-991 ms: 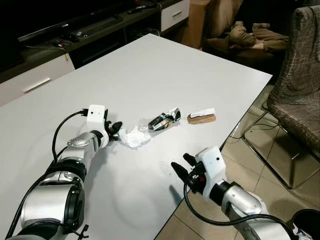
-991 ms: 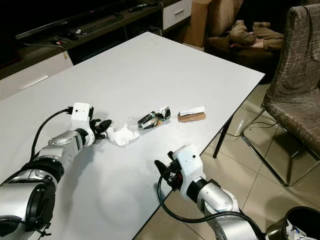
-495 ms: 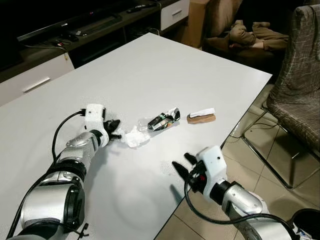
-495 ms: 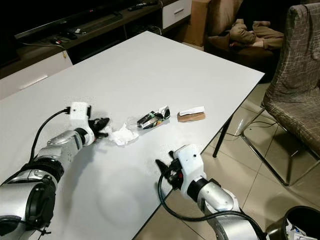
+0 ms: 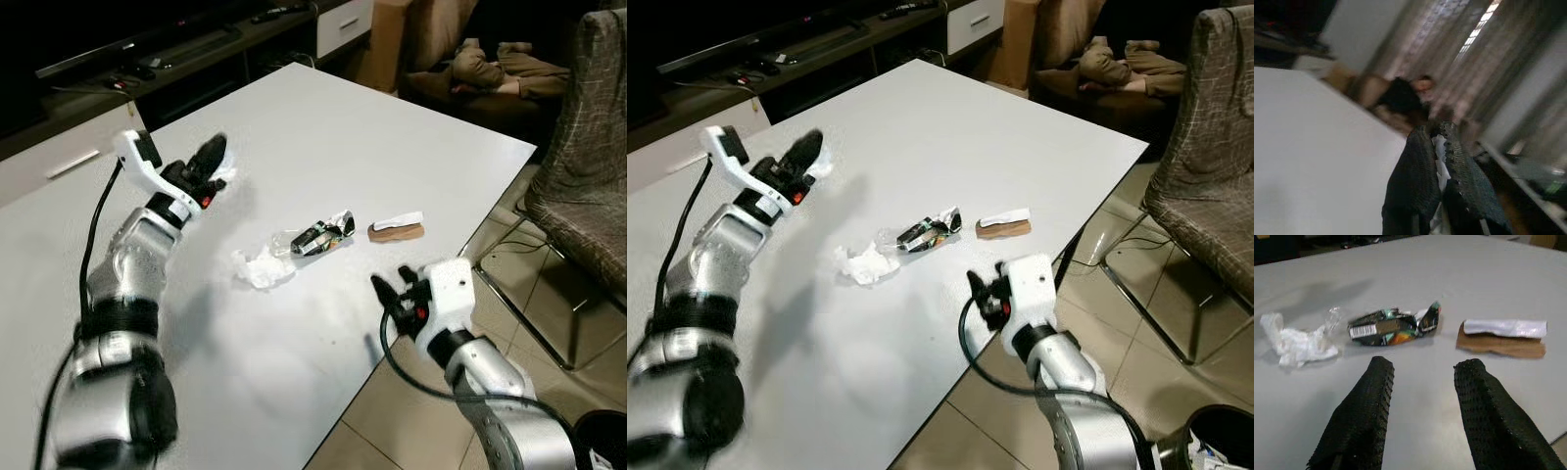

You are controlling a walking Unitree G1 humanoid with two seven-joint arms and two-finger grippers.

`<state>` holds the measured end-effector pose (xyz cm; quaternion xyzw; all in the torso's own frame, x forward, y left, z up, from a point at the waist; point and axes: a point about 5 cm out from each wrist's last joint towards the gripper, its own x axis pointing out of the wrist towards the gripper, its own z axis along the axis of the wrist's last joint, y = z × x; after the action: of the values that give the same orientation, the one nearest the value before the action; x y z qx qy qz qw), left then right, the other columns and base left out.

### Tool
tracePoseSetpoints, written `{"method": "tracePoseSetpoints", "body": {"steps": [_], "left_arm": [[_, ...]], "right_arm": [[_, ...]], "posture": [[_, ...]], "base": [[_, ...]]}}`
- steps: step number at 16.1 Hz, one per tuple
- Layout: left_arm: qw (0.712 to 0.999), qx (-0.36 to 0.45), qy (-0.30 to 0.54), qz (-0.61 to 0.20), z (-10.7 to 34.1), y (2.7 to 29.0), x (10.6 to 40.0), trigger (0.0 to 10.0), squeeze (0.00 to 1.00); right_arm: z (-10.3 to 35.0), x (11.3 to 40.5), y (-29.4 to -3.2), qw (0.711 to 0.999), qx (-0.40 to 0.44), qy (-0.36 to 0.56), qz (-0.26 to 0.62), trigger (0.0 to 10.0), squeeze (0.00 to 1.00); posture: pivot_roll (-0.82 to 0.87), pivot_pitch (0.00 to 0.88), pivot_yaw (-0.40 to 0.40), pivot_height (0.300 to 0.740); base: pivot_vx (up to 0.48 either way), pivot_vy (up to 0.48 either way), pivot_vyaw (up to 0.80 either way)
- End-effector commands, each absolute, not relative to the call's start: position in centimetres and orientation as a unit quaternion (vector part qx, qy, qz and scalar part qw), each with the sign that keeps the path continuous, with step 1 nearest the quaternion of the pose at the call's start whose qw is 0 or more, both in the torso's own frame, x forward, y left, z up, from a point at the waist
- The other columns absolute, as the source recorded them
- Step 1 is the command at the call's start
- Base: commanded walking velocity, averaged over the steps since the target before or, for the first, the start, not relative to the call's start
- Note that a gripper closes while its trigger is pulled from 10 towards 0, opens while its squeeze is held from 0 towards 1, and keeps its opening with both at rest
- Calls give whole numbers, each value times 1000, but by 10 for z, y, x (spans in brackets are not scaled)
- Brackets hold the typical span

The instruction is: Picking trash to rubbish bin

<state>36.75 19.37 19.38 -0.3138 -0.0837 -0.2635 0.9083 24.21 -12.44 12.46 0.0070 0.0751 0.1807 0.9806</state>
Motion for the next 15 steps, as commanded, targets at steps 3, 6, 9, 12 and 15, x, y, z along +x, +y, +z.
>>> {"method": "tracePoseSetpoints", "body": {"steps": [3, 6, 9, 12, 15], "left_arm": [[913, -271, -80, -295, 199, 182, 346, 0, 0], [939, -216, -68, -259, 200, 179, 330, 0, 0], [983, -116, -38, -134, 185, 192, 325, 3608, 0], [994, 21, -23, -102, 182, 198, 316, 10000, 0], [993, 68, -14, -97, 175, 194, 304, 10000, 0]], "right_arm": [[125, 245, -126, 984, -1, 64, 166, 10000, 0], [125, 246, -126, 987, -12, 51, 154, 10000, 0], [120, 249, -127, 988, -42, 59, 138, 10000, 0], [121, 253, -127, 989, -42, 57, 133, 10000, 0], [118, 259, -128, 990, -51, 58, 117, 10000, 0]], "posture": [[-40, 0, 64, 740], [-35, 0, 74, 740], [-33, 0, 63, 740], [-21, 0, 58, 740], [-16, 0, 59, 740]], "base": [[0, 0, 0], [0, 0, 0], [0, 0, 0], [0, 0, 0], [0, 0, 0]]}}
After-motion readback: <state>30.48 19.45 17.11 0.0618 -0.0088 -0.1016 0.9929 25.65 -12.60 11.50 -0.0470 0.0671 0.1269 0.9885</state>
